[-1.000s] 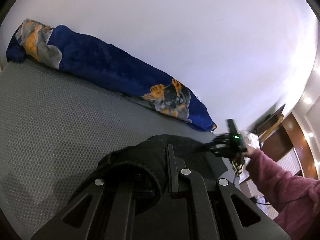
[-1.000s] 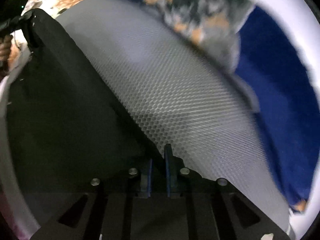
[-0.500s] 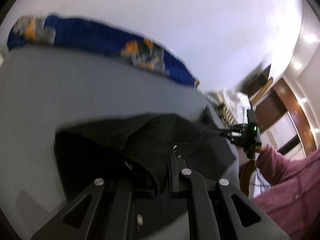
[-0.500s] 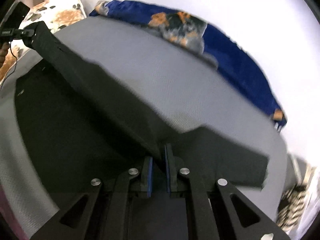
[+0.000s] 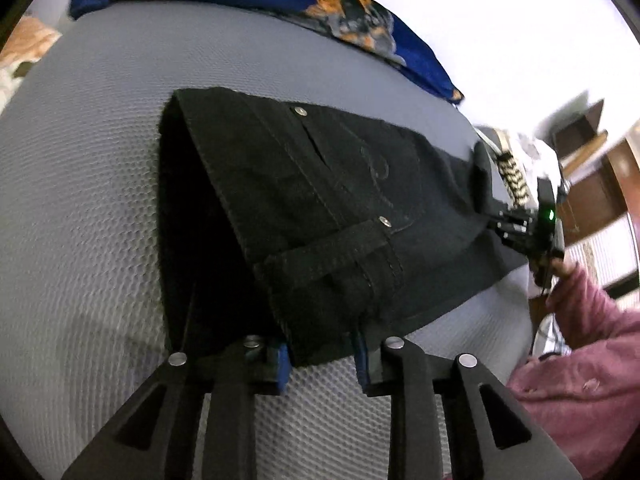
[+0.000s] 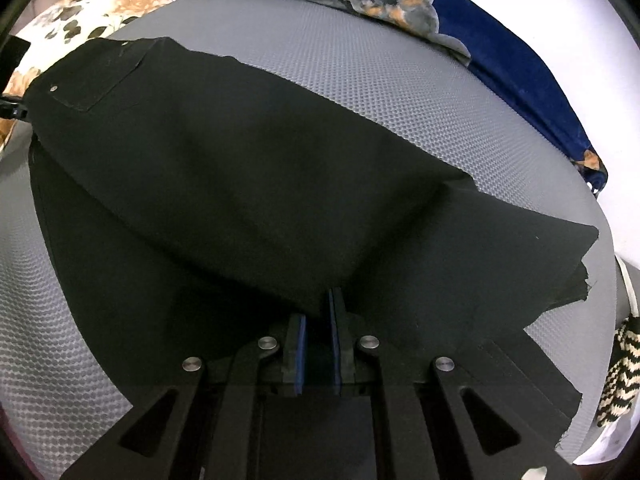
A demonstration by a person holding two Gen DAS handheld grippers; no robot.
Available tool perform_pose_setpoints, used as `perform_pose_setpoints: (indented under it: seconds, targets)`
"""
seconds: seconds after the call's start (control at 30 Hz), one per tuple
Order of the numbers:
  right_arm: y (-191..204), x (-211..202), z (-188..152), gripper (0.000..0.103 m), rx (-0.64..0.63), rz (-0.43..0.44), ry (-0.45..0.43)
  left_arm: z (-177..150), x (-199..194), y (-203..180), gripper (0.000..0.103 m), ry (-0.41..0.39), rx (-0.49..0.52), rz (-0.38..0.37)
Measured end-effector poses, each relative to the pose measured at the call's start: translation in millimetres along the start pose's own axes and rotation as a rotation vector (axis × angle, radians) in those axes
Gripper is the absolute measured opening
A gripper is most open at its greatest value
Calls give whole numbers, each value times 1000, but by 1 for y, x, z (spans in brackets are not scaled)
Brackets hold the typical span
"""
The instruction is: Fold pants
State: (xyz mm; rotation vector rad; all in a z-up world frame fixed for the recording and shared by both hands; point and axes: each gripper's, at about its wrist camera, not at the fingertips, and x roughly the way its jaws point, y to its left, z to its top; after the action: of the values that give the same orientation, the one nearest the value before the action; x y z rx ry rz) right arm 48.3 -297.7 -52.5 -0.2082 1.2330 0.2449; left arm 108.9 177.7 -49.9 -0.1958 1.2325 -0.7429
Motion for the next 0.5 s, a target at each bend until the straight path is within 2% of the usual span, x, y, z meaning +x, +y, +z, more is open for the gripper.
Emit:
perform_pose_setpoints:
  seconds: [0.03, 0.1, 0.13, 0.23, 0.3, 0.5]
  targets:
    - [1, 1, 0, 8, -7, -6, -1, -1, -4, -1, 29, 0, -34, 5]
    - [3, 3, 0, 8, -21, -18, -9, -7, -12, 0, 54, -12, -94, 16]
    - [4, 3, 0, 8, -22, -22, -15, -11, -18, 1, 56, -26, -129, 12]
    - [3, 3, -2, 8, -15, -18, -28, -25, -35, 3, 57, -88, -248, -60]
    - [3, 3, -3, 8, -17, -15, -38, -34, -41, 5, 57, -120, -332, -76]
    - [-4, 6, -2, 8, -9, 8, -61, -47, -35, 16, 57, -174, -537, -53]
